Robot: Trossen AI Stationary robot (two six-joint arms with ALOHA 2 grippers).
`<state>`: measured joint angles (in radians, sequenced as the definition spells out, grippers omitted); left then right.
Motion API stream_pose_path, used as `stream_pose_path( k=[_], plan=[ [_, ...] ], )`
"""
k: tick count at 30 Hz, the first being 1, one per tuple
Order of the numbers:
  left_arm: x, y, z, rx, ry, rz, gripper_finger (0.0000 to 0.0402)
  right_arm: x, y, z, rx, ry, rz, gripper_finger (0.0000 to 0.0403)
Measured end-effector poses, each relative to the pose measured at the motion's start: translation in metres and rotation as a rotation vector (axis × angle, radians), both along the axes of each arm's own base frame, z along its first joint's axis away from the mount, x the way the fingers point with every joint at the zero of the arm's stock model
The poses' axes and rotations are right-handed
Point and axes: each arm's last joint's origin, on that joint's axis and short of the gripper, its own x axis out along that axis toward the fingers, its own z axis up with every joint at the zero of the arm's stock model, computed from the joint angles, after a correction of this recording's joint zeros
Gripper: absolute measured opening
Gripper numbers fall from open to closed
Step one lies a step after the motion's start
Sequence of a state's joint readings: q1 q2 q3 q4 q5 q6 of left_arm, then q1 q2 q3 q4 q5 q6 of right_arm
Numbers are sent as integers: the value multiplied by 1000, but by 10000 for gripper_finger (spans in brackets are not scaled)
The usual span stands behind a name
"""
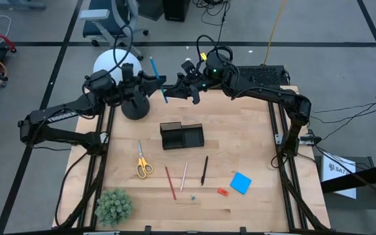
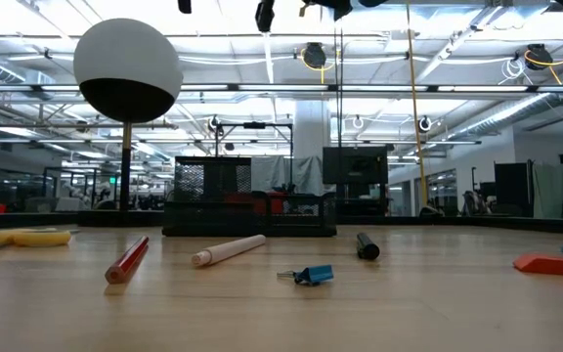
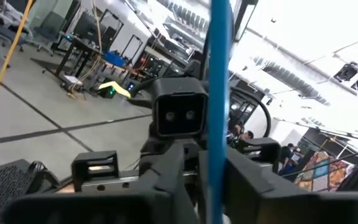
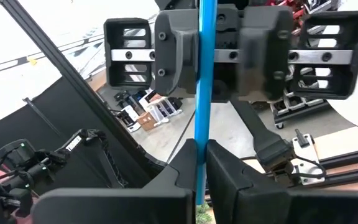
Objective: Pick and place office supplies into organizer
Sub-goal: Put the blue pencil into the black organizer
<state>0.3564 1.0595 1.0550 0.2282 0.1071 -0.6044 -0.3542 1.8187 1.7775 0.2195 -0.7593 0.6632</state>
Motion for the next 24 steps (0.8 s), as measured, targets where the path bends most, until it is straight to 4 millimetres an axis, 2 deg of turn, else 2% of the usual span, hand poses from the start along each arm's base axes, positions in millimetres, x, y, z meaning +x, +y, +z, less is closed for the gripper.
stream_pose_path(
  k=[5, 20, 24],
  plan=[
    [-1, 0, 5, 52, -38, -15, 11, 0, 0, 0, -2, -3, 0, 13],
    [-2, 0, 6, 69, -45, -11, 3, 0, 1, 1, -1, -12, 2, 14],
    [-2, 0, 6, 52, -50, -16, 2, 0, 1, 1, -7, -15, 2, 30]
  ],
)
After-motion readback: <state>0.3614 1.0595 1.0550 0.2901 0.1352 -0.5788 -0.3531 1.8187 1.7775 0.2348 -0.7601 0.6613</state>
